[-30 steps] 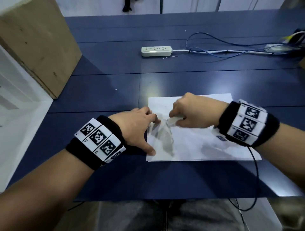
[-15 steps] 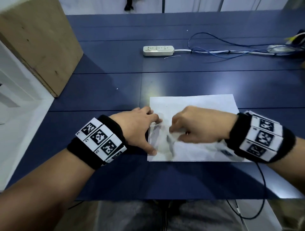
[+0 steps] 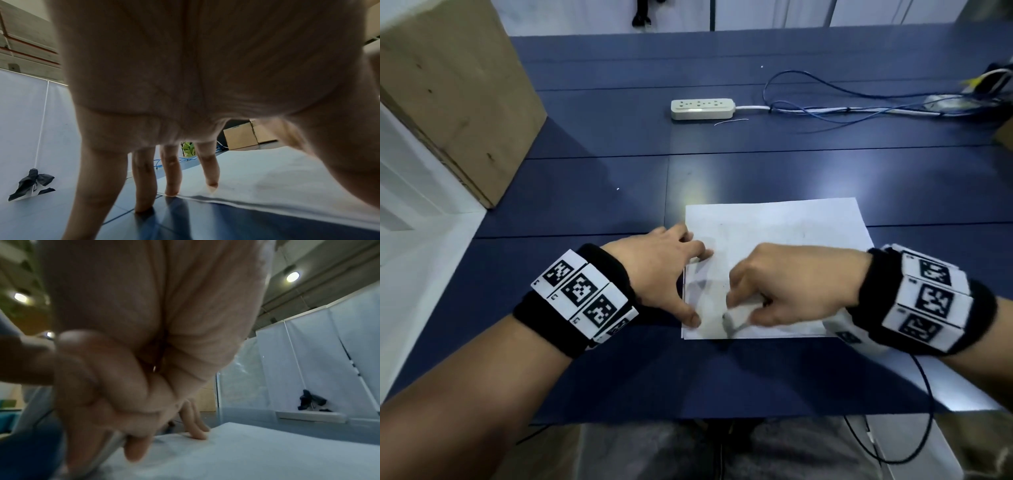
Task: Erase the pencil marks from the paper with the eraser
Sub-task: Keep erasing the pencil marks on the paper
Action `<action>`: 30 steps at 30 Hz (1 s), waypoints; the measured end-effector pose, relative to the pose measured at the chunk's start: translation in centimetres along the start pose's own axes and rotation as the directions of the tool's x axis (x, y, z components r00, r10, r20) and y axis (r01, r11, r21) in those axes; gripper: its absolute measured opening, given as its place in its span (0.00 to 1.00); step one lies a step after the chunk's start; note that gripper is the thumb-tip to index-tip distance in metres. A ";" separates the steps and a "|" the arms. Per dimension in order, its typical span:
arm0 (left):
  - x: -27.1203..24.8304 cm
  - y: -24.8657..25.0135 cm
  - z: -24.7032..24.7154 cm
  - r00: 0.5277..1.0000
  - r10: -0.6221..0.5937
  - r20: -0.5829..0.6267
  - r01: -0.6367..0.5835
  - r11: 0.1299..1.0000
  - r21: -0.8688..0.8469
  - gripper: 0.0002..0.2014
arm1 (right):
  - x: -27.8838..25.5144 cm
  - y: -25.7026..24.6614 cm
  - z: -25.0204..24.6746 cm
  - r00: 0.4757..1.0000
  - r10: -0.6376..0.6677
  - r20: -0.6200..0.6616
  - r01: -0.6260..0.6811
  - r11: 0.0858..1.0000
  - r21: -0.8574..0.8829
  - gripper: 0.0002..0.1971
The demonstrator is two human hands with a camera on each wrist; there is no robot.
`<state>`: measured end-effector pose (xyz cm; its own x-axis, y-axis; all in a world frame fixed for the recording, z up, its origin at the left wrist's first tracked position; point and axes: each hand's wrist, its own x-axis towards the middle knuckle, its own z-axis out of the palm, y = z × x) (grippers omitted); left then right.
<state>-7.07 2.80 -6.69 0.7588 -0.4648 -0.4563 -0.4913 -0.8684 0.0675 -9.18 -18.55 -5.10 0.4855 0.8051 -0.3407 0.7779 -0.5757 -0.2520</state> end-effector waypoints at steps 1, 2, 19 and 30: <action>0.0 0.0 0.0 1.000 -0.001 0.005 0.001 1.000 0.000 0.55 | -0.2 -0.3 -0.1 0.999 -0.008 0.049 0.006 0.999 0.035 0.15; 0.0 0.0 -0.1 1.000 -0.002 0.007 0.002 1.000 0.001 0.55 | 0.1 0.0 -0.3 0.999 -0.004 0.052 0.003 1.000 0.030 0.14; -0.2 0.4 -0.3 1.000 -0.019 0.007 0.019 1.000 -0.007 0.54 | 1.8 3.5 -1.6 0.972 0.190 -0.142 -0.208 0.970 -0.128 0.05; 0.0 0.2 -0.2 1.000 -0.012 0.005 0.012 1.000 -0.012 0.54 | 1.0 2.2 -1.3 0.991 0.118 -0.062 -0.124 0.988 -0.096 0.08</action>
<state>-7.06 2.62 -6.49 0.7622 -0.4538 -0.4616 -0.4772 -0.8758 0.0730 -6.53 -18.84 -4.83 0.5978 0.7388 -0.3110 0.7466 -0.6545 -0.1196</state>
